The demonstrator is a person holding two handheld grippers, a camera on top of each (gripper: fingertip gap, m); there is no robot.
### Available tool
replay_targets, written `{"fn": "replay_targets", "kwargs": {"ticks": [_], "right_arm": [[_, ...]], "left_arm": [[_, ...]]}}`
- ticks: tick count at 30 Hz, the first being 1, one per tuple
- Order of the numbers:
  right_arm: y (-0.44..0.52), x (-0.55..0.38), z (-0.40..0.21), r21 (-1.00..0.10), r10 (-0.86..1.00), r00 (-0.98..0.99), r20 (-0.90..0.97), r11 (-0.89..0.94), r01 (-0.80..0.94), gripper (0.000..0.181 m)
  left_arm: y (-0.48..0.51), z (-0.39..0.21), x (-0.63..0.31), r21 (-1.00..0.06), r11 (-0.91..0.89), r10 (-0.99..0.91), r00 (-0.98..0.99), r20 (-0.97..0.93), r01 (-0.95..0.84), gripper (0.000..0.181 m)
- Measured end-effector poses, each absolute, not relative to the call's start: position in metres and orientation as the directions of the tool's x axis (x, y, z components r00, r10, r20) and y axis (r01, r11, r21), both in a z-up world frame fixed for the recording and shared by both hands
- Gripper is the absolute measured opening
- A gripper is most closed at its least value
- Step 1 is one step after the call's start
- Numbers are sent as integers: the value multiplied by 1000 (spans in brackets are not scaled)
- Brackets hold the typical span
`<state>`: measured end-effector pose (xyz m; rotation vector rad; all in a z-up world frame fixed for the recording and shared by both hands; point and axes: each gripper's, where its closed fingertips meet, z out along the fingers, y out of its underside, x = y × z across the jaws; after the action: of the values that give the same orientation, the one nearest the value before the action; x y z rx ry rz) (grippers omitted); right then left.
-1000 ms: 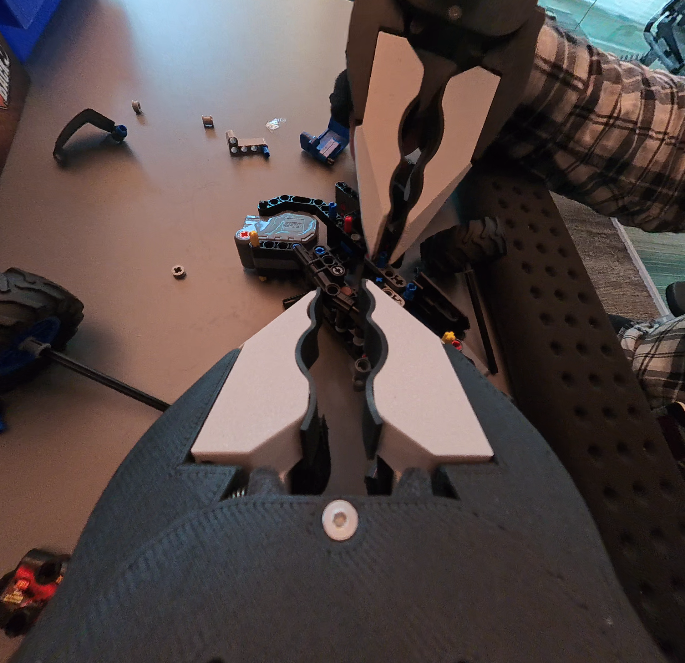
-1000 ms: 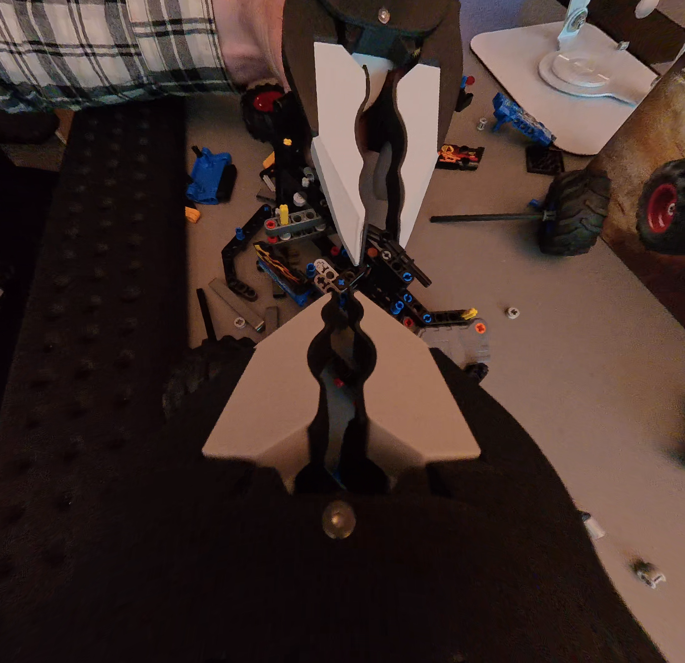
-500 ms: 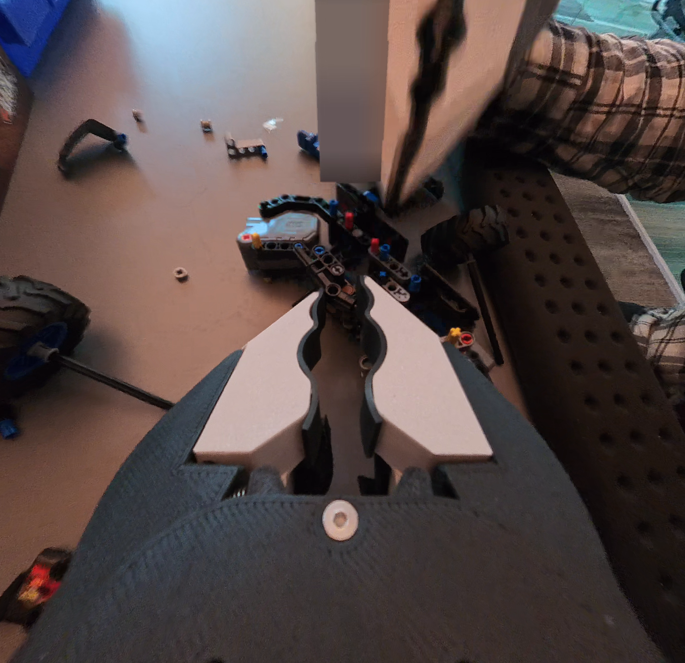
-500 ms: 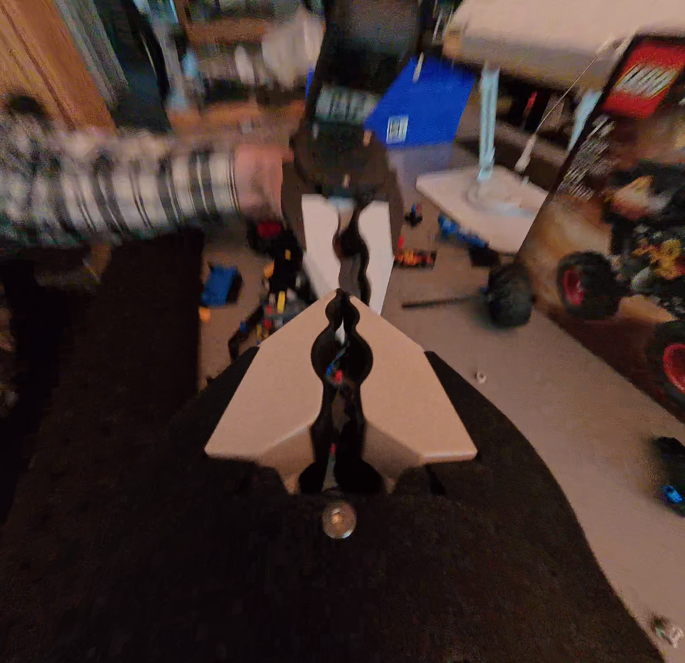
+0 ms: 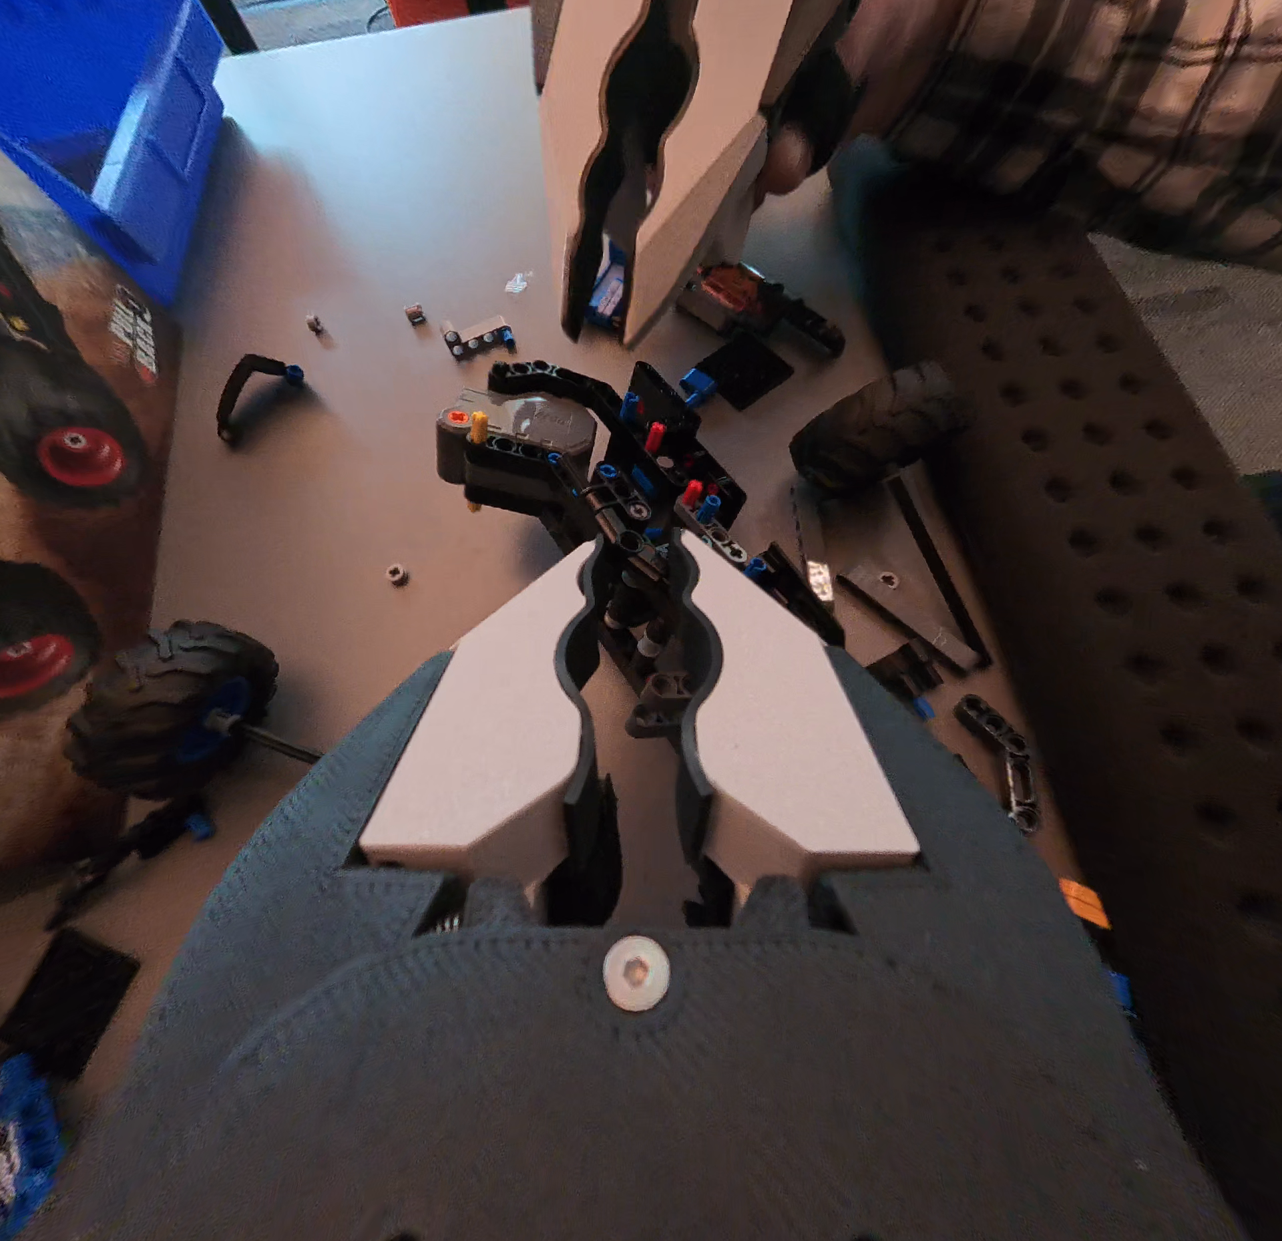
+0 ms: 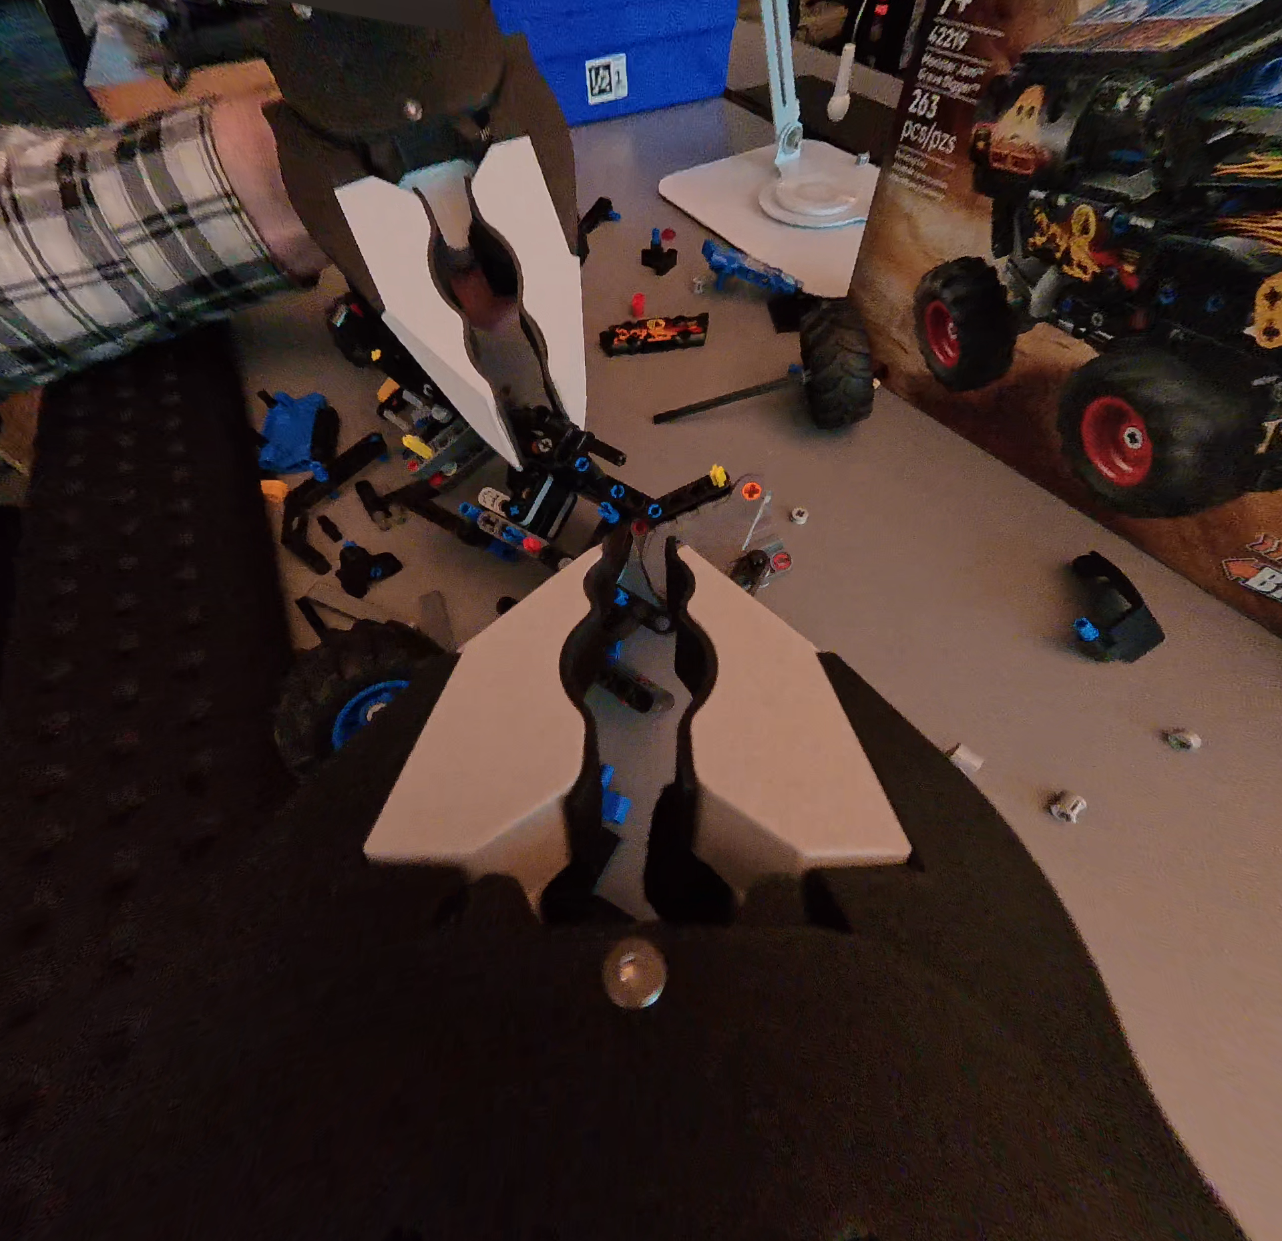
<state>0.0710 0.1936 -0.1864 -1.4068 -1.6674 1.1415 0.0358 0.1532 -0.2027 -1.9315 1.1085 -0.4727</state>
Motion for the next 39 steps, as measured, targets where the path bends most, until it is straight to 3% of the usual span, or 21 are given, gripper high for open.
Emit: {"fn": "replay_targets", "kwargs": {"ticks": [6,15,22,25,30,33,39], "right_arm": [[185,69,-210,-851,984,-174,45,129,509,13],[189,66,-233,-798,999,-53,1,33,601,13],[183,51,-232,-773,991,-47,127,128,622,5],[177,42,-232,-767,989,-57,139,145,625,5],[181,38,-231,-768,987,-40,154,146,624,4],[186,40,-222,-820,996,2,85,69,569,3],[189,42,-208,-873,1000,15,17,7,488,2]], "left_arm": [[151,-205,37,-776,-248,-833,536,-134,-580,15],[161,-206,29,-799,-345,-787,615,-39,-492,17],[173,-190,31,-806,-377,-732,680,-43,-457,51],[175,-208,29,-739,-454,-704,709,-45,-498,57],[179,-212,30,-732,-482,-676,736,-40,-482,50],[180,-218,24,-706,-459,-669,733,-125,-539,1],[181,-215,29,-729,-465,-667,740,-85,-503,0]]}}
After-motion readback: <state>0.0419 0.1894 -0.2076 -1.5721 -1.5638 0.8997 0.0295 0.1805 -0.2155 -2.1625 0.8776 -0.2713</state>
